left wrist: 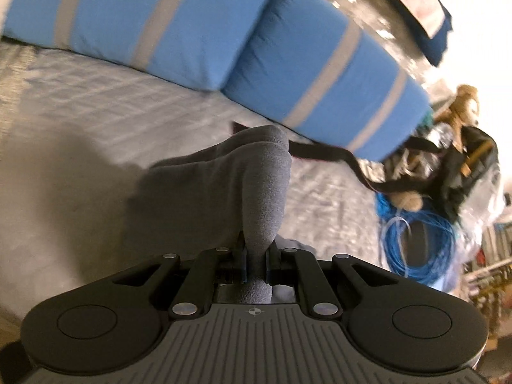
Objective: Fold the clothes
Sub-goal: 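Grasp the grey sweatpants leg cuff with the left gripper and fold it over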
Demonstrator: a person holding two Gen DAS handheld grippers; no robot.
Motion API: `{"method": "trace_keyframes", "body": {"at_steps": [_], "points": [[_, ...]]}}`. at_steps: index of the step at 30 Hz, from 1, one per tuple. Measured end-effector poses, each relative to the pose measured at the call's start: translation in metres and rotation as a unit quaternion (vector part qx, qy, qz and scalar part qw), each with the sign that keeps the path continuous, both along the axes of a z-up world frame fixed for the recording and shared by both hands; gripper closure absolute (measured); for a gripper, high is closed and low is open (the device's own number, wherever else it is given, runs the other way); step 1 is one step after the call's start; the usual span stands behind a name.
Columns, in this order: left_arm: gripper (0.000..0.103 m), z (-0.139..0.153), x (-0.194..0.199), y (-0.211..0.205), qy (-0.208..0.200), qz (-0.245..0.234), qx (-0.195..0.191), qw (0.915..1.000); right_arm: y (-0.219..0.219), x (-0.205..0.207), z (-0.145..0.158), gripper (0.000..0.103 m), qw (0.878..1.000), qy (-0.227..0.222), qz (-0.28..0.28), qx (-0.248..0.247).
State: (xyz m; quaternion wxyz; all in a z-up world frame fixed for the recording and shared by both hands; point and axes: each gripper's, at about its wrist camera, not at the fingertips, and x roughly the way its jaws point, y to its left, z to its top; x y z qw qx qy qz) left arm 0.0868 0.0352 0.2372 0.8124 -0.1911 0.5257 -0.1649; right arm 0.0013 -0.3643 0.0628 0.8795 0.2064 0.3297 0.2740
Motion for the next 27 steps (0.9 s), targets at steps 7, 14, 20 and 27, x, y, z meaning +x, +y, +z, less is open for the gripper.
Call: {"method": "trace_keyframes", "body": {"at_steps": [7,14,20,27], "points": [[0.094,-0.035,0.007,-0.054,0.028,-0.039,-0.014,0.9988,-0.004,-0.001,-0.001,0.0,1.0,-0.001,-0.007,0.012],[0.094,-0.076,0.015,-0.088,0.061,-0.059,-0.019,0.9962,-0.005,-0.002,-0.001,0.0,1.0,-0.003,-0.005,0.018],[0.092,-0.117,0.023,-0.119,0.081,-0.078,-0.005,0.9936,-0.005,-0.002,-0.001,0.0,1.0,-0.004,-0.001,0.016],[0.077,-0.135,0.027,-0.126,0.082,-0.114,-0.084,0.9865,-0.005,-0.002,-0.001,0.0,1.0,-0.001,-0.005,0.015]]}}
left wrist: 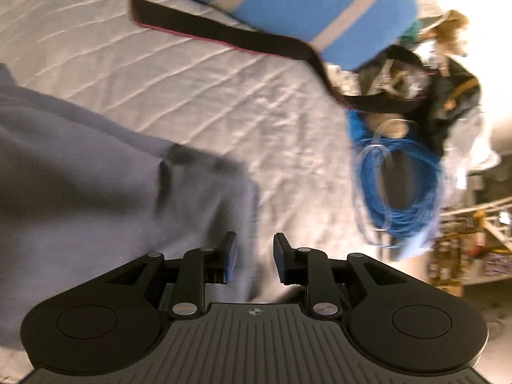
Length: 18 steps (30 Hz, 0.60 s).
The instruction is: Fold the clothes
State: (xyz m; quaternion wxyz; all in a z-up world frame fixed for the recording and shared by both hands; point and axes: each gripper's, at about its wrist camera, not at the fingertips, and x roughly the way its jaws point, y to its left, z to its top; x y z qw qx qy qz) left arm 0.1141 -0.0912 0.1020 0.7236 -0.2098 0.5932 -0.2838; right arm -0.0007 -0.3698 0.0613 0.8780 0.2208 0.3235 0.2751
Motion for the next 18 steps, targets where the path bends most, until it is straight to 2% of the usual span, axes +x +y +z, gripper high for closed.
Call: {"method": "trace_keyframes", "body": {"at_steps": [3,7,10,12,13,15,18], "points": [[0.07,0.011,-0.004,0.014,-0.047,0.0,0.016,0.9988,0.0,0.001,0.0,0.0,1.0,-0.002,-0.009,-0.001],[0.07,0.019,-0.012,0.041,-0.1,0.01,0.053,0.9935,0.006,0.002,0.006,0.003,0.999,-0.014,-0.027,-0.021],[0.069,0.017,-0.021,0.066,-0.122,0.021,0.069,0.9899,0.012,0.012,0.011,0.019,0.997,-0.028,-0.043,-0.052],[0.069,0.014,-0.027,0.08,-0.127,0.026,0.08,0.9883,0.014,0.024,0.011,0.041,0.995,-0.031,-0.059,-0.078],[0.069,0.012,-0.03,0.088,-0.13,0.029,0.085,0.9874,0.014,0.034,0.01,0.046,0.992,-0.023,-0.074,-0.097],[0.069,0.009,-0.038,0.102,-0.136,0.035,0.091,0.9859,0.016,0.054,0.006,0.068,0.987,-0.004,-0.089,-0.131],[0.069,0.005,-0.049,0.12,-0.146,0.044,0.094,0.9839,0.023,0.075,0.001,0.079,0.983,0.005,-0.07,-0.17]]}}
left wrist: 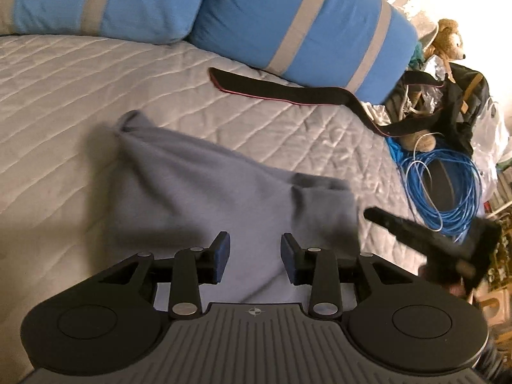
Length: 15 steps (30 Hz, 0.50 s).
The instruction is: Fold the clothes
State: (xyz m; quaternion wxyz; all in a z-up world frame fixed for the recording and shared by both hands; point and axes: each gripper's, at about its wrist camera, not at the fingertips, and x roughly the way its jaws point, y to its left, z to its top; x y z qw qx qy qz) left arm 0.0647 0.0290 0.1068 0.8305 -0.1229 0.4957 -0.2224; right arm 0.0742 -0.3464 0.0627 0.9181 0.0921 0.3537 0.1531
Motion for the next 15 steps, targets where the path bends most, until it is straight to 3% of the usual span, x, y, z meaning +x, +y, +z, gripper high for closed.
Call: {"method": "trace_keyframes", "body": {"at_steps": [6,11,15], "points": [[0.069,-0.01,-0.013,0.028,-0.004,0.018,-0.017,0.9997,0.022,0.025,-0.014,0.088,0.996,0.026,0.042,-0.069],[0.069,-0.018,-0.013,0.033,0.004,0.028,-0.023,0.9993,0.025,0.034,-0.036,0.092,0.994,0.052,0.033,-0.095],[0.069,-0.02,-0.015,0.034,0.003,0.026,-0.027,0.9993,0.021,0.026,-0.022,0.092,0.995,0.013,0.009,-0.099]]}}
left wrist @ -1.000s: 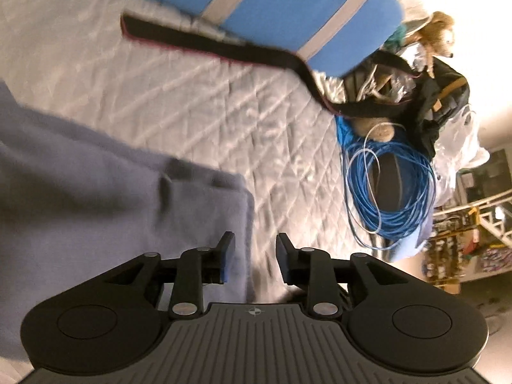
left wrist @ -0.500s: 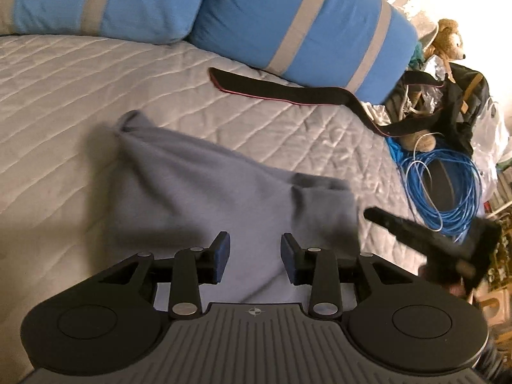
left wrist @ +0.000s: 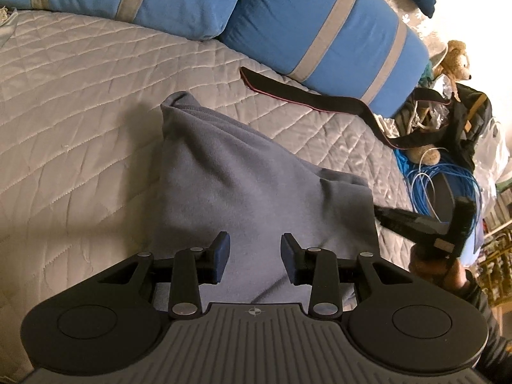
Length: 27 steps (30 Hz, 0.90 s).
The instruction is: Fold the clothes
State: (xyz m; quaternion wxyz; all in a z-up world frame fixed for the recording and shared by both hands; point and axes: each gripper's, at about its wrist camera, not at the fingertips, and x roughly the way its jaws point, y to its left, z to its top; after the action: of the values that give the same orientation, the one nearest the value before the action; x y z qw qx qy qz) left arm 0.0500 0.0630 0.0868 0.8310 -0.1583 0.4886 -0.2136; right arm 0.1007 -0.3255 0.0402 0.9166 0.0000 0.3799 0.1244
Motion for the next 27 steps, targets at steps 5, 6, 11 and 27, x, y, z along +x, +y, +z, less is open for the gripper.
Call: {"method": "trace_keyframes", "body": {"at_steps": [5,6,11,27], "points": [[0.069,-0.002,-0.003,0.0,0.0,-0.004,-0.003,1.0,0.007,-0.015,0.024,0.095,0.999,-0.038,0.029,0.01],[0.069,-0.002,-0.003,-0.001,0.0,-0.005,-0.003,1.0,0.011,-0.015,0.025,0.096,0.999,-0.035,0.039,0.008],[0.069,-0.004,-0.004,-0.003,0.001,-0.006,-0.006,1.0,0.027,-0.002,0.005,0.099,0.997,0.008,0.067,-0.021],[0.069,0.001,-0.008,0.015,-0.006,0.014,-0.001,0.9999,-0.015,-0.007,0.026,0.053,0.985,0.038,0.055,0.159]]}}
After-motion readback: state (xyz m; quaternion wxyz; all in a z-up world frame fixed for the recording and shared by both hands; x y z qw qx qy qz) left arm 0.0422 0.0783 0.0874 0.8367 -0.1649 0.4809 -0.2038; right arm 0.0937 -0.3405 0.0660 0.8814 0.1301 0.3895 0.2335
